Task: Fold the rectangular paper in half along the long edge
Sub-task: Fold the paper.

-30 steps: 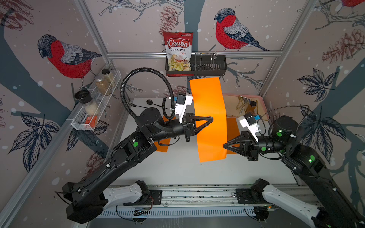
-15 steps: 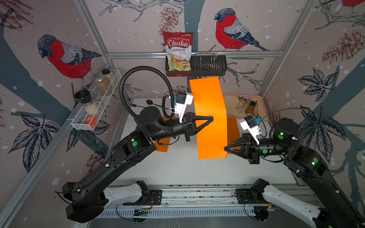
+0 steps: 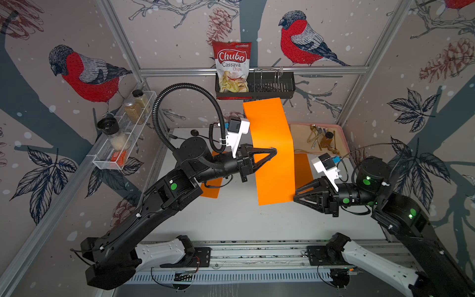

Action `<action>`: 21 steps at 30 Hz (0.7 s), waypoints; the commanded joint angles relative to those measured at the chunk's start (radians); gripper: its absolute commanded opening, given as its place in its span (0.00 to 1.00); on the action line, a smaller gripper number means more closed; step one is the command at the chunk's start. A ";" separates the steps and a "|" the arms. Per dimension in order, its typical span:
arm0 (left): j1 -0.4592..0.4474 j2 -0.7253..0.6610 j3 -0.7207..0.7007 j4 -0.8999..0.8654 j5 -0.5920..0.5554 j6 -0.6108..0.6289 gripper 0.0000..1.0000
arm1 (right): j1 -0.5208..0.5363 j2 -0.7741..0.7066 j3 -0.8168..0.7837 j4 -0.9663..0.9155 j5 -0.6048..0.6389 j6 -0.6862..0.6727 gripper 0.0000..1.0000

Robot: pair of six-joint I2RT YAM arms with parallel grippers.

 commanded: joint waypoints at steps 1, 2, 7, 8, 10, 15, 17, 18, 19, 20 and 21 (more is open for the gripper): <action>0.002 0.002 0.012 0.013 -0.006 0.014 0.00 | 0.004 -0.006 -0.001 -0.014 0.009 -0.015 0.01; 0.002 0.004 0.015 0.011 -0.007 0.015 0.00 | 0.004 -0.007 0.000 -0.017 0.020 -0.013 0.09; 0.003 0.014 0.031 -0.001 -0.007 0.020 0.00 | 0.006 -0.013 -0.018 -0.029 0.017 -0.014 0.01; 0.002 0.015 0.034 0.000 -0.007 0.021 0.00 | 0.007 -0.017 -0.020 -0.027 0.017 -0.012 0.00; 0.002 0.016 0.036 -0.003 -0.009 0.022 0.00 | 0.007 -0.024 -0.019 -0.031 0.032 -0.007 0.10; 0.002 0.016 0.037 -0.004 -0.009 0.023 0.00 | 0.009 -0.023 -0.026 -0.043 0.026 -0.020 0.00; 0.002 0.016 0.037 -0.006 -0.010 0.022 0.00 | 0.008 -0.023 -0.020 -0.046 0.040 -0.018 0.07; 0.002 0.016 0.037 -0.006 -0.011 0.023 0.00 | 0.009 -0.021 -0.018 -0.051 0.047 -0.016 0.23; 0.002 0.015 0.037 -0.008 -0.011 0.024 0.00 | 0.009 -0.019 -0.019 -0.053 0.044 -0.018 0.26; 0.002 0.015 0.037 -0.008 -0.011 0.024 0.00 | 0.009 -0.018 -0.024 -0.053 0.038 -0.022 0.18; 0.003 0.013 0.038 -0.009 -0.010 0.024 0.00 | 0.009 -0.019 -0.027 -0.053 0.034 -0.022 0.07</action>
